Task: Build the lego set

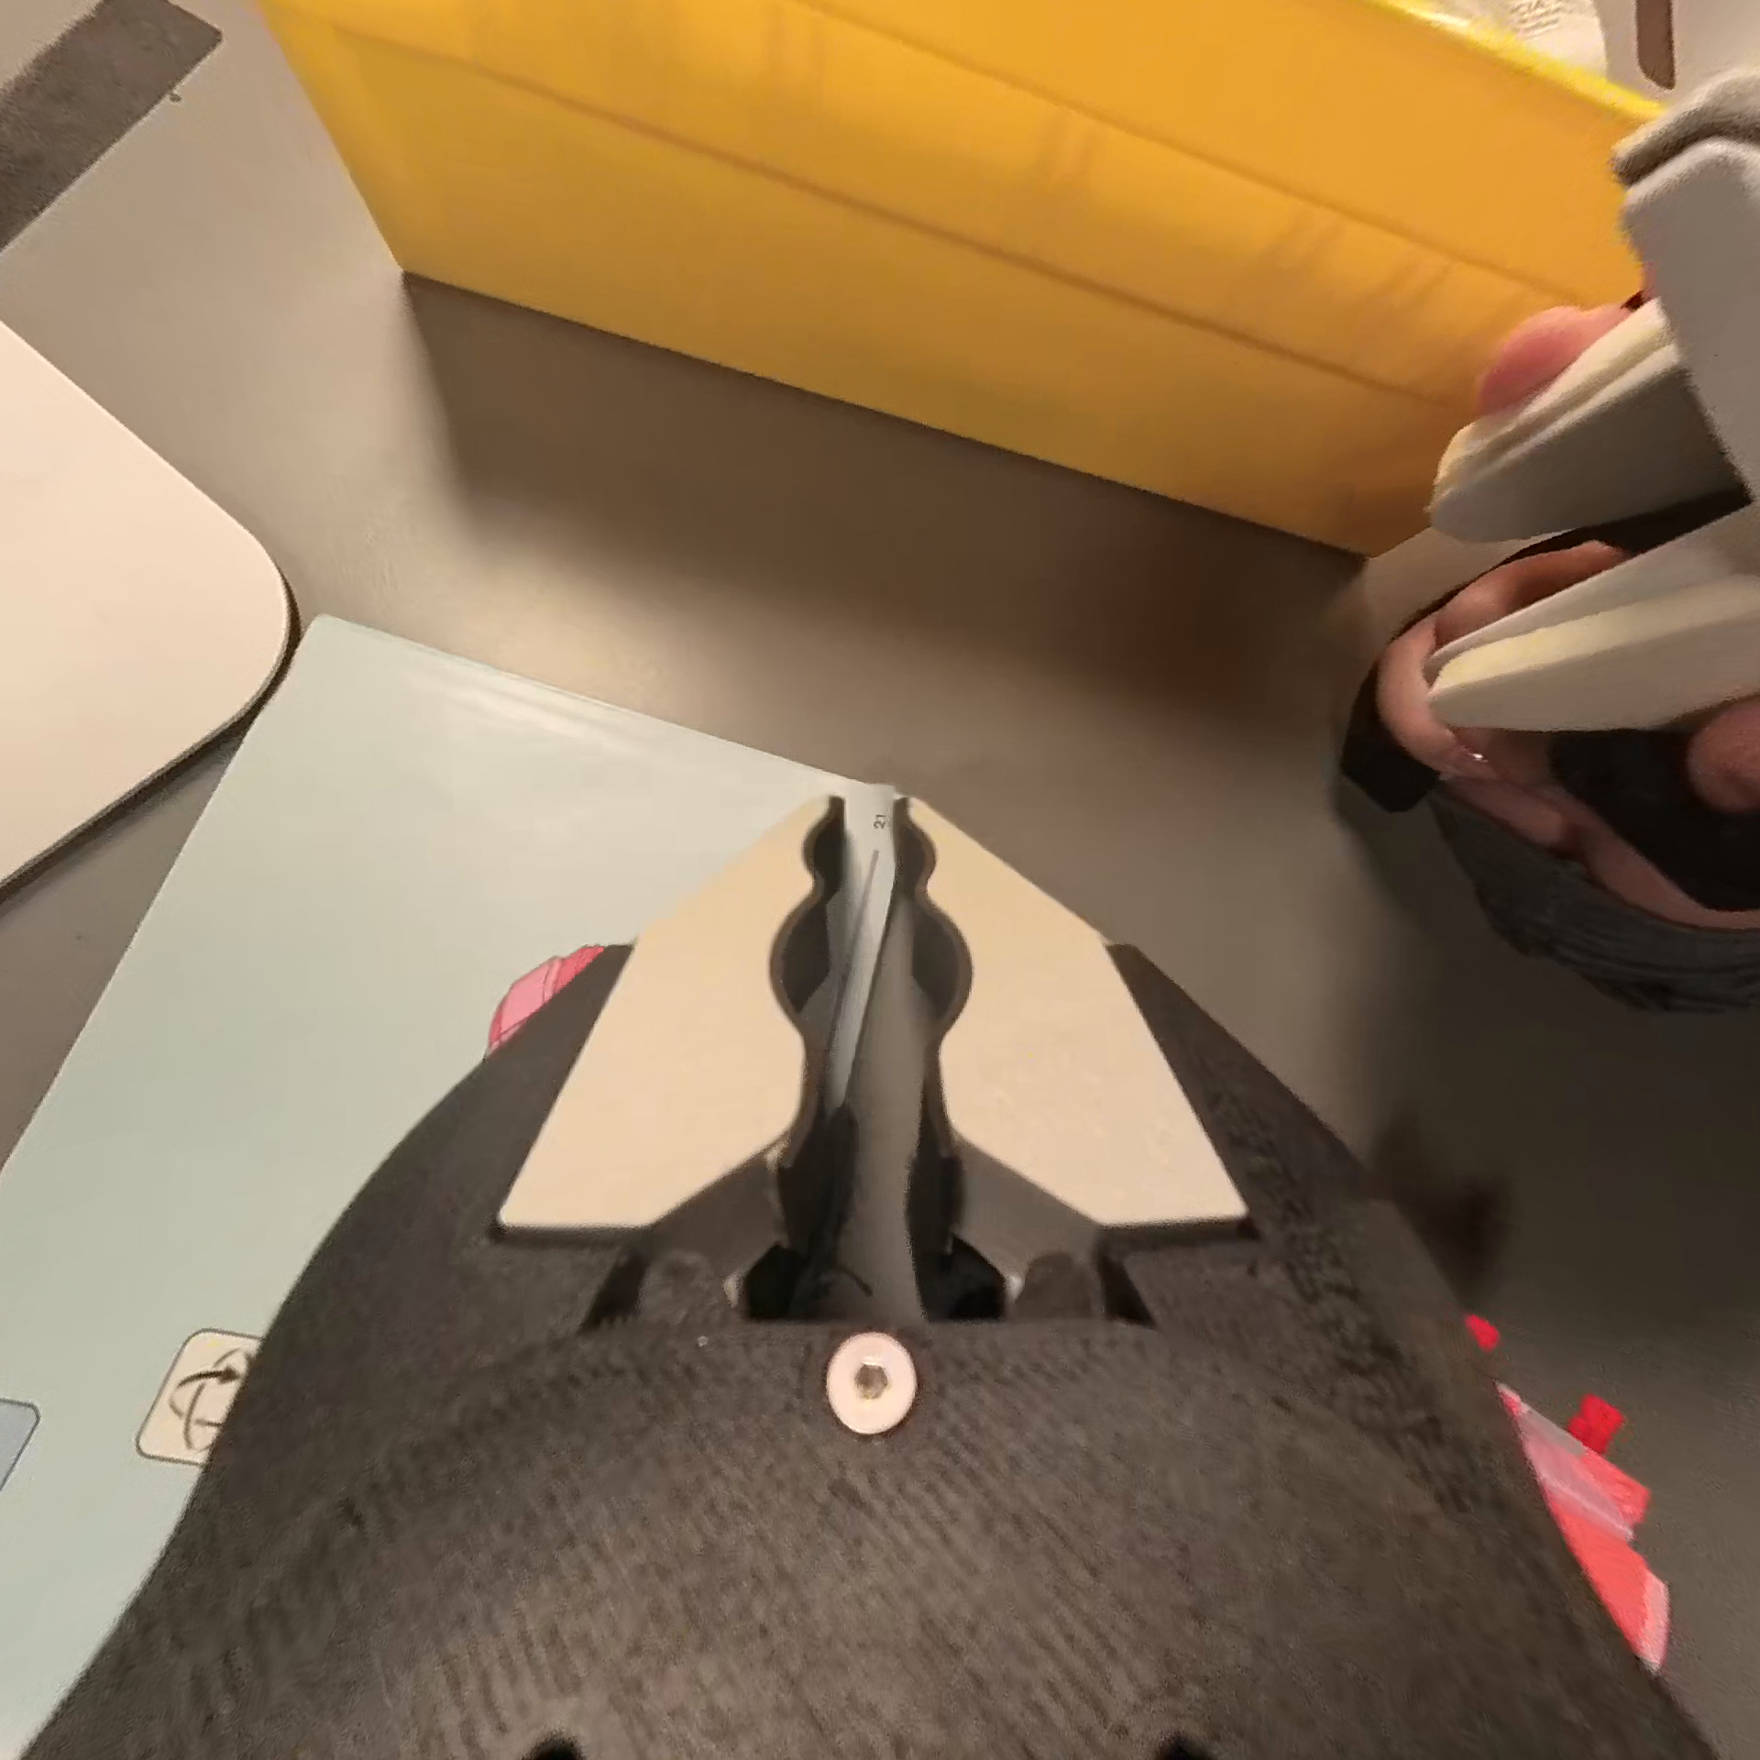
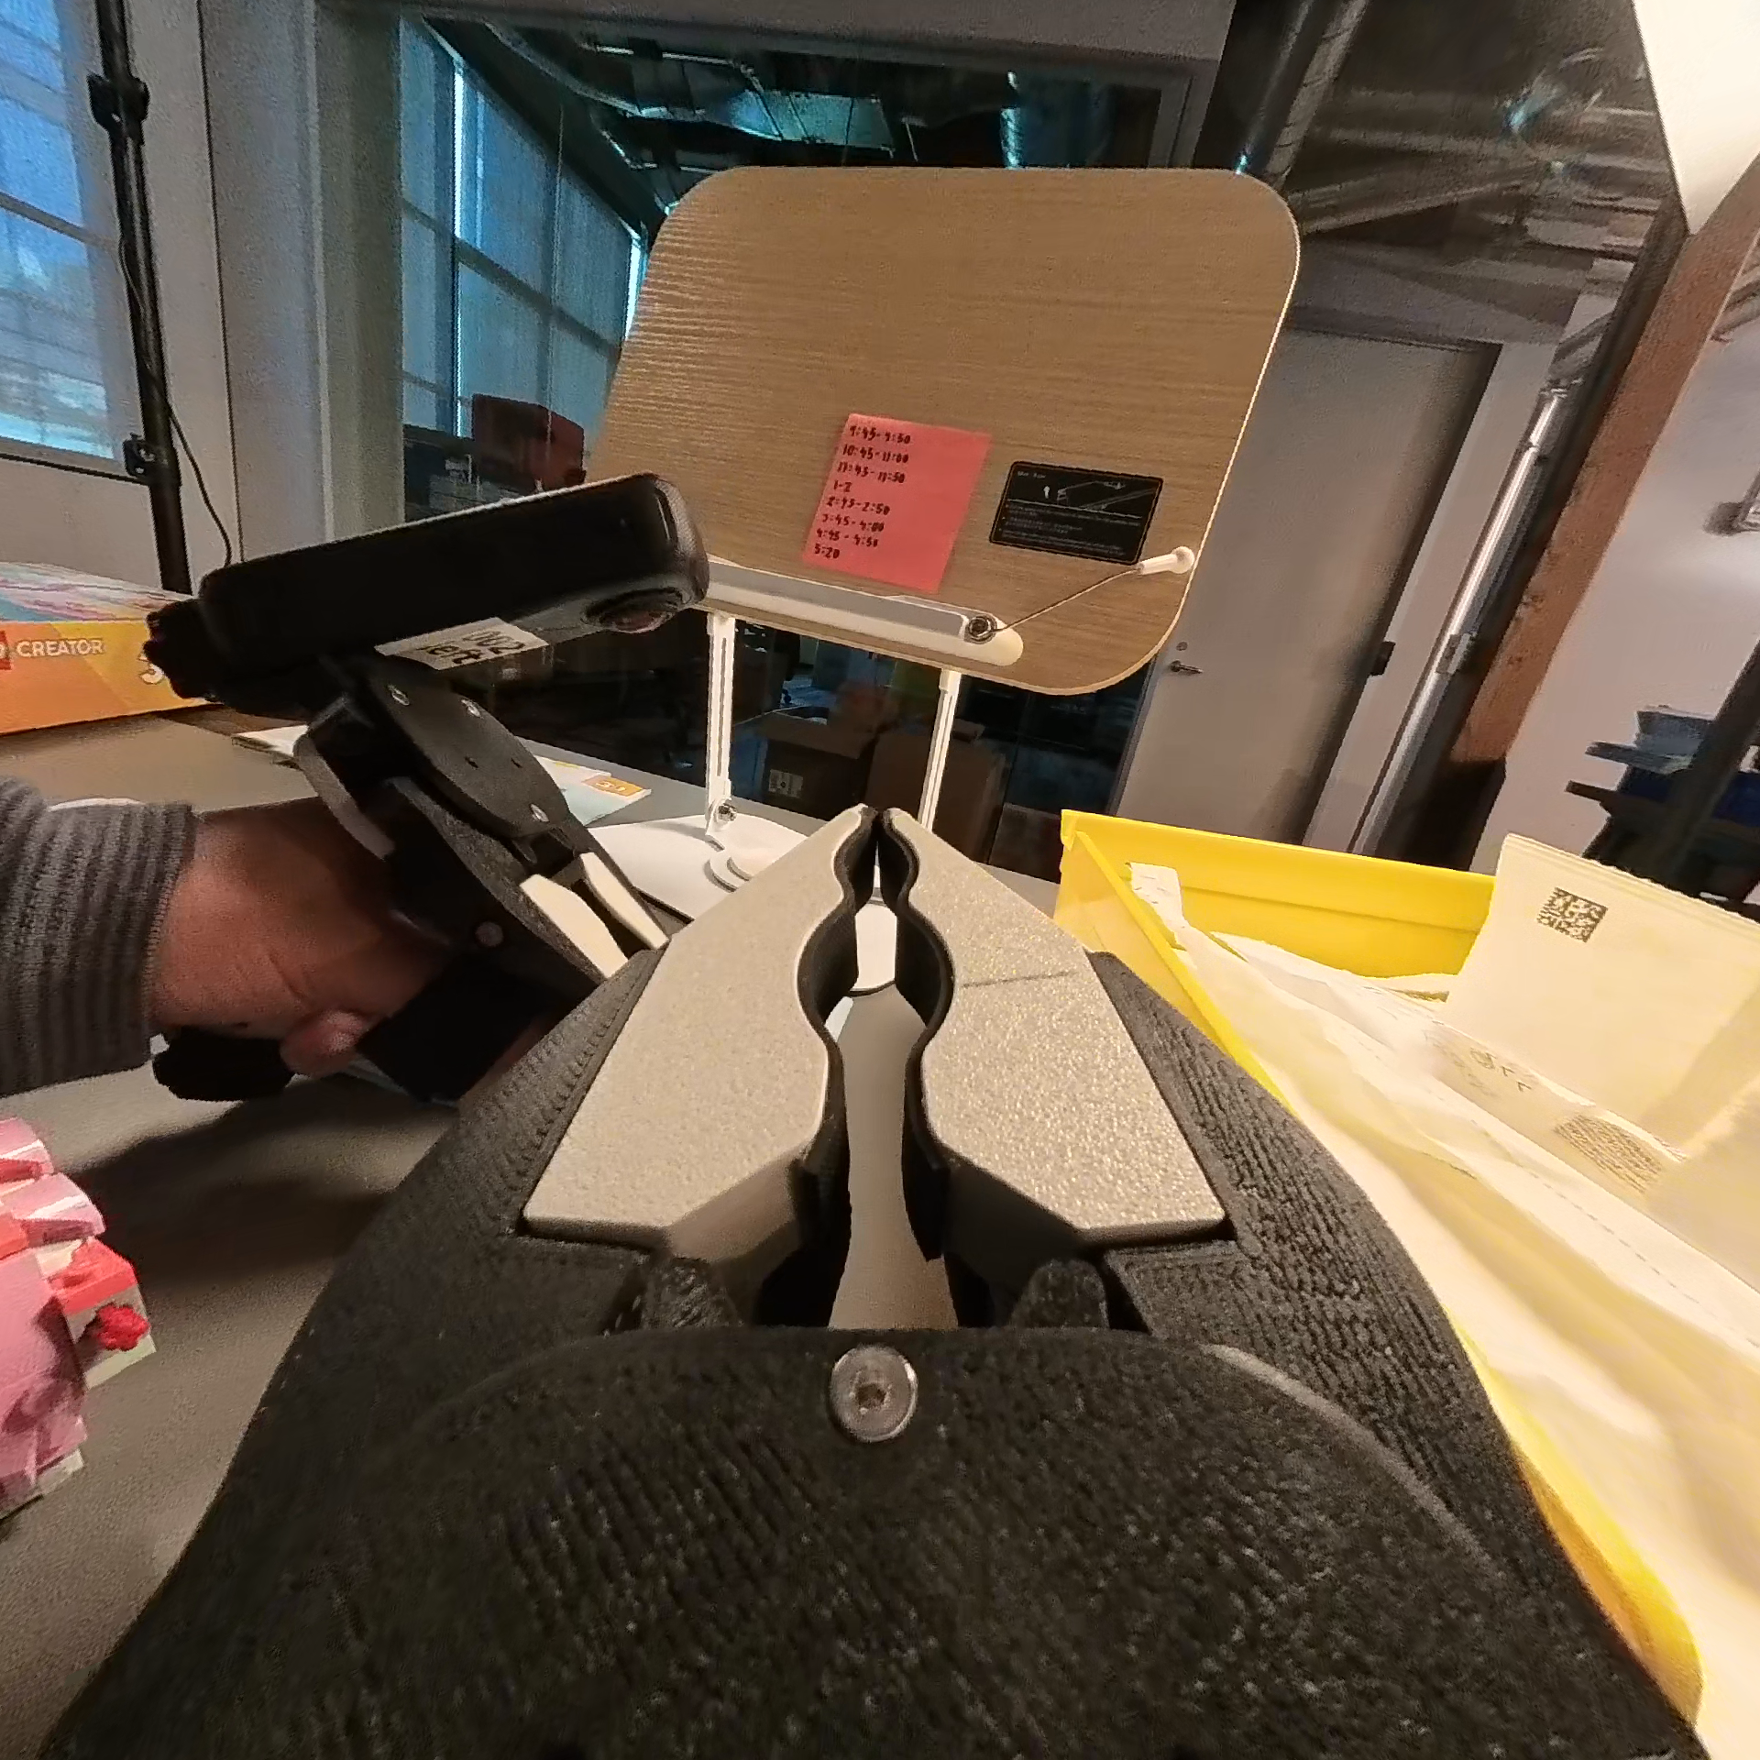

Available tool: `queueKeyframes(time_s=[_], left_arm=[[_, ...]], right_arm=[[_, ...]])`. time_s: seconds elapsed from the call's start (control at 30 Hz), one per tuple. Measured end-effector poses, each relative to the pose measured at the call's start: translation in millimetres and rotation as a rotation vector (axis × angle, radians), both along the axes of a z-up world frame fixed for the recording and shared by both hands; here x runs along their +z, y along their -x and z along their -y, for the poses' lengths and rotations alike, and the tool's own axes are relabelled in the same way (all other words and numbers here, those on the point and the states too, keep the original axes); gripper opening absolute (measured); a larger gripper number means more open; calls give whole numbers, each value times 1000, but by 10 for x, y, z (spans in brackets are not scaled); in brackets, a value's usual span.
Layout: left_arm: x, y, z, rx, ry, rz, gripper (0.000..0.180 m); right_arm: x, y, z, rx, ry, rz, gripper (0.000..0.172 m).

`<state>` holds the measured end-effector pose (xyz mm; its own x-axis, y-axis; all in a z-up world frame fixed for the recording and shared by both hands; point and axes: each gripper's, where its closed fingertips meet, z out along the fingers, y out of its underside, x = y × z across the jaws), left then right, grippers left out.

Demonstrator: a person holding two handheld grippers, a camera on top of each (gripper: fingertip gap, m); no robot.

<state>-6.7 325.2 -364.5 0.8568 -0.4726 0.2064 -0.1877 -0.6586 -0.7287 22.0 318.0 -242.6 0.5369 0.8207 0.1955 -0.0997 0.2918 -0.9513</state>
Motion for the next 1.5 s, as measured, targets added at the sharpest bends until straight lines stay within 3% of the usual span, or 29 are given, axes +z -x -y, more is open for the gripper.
queueKeyframes(time_s=[0.03, 0.23, 0.33, 0.47, 0.63, 0.87, 1.03, 1.07, 1.17, 1.27, 1.37, 1.43, 1.5], left_arm=[[-1, 3, 1, 1, -3, -6, 0], [17, 5, 13, -1, -12, -33, 0], [75, 202, -18, 81, -66, -163, 0], [421, 641, 128, 224, -196, -338, 0], [716, 1398, 759, 432, -213, -496, 0], [484, 2259, 2111, 725, 82, -748, 0], [379, 2309, 2670, 841, 257, -854, 0], [422, 2309, 2719, 874, 251, -875, 3], [693, 2280, 2827, 1008, 162, -894, 36], [1002, 2145, 2728, 1090, -38, -789, 58], [1077, 1622, 2053, 876, -255, -479, 57], [1010, 1490, 1708, 803, -271, -412, 57], [920, 1347, 1350, 750, -273, -220, 60]], right_arm=[[0, 0, 0, 0, 0, 0, 0], [-1, 4, 4, 3, -2, 2, 0], [-9, 11, 6, 6, -2, 8, 0], [-4, 24, 19, 13, -15, 13, 0], [-10, 49, 46, 14, -35, 29, 0], [-20, 68, 67, 30, -30, 33, 0], [-18, 94, 123, 65, -36, 33, 0], [-17, 94, 125, 64, -38, 34, 0], [-20, 92, 125, 62, -44, 38, 0], [-27, 94, 117, 53, -47, 44, 0], [-33, 92, 106, 48, -45, 47, 0], [-37, 95, 111, 53, -43, 48, 0], [-40, 100, 127, 59, -51, 54, 0]])
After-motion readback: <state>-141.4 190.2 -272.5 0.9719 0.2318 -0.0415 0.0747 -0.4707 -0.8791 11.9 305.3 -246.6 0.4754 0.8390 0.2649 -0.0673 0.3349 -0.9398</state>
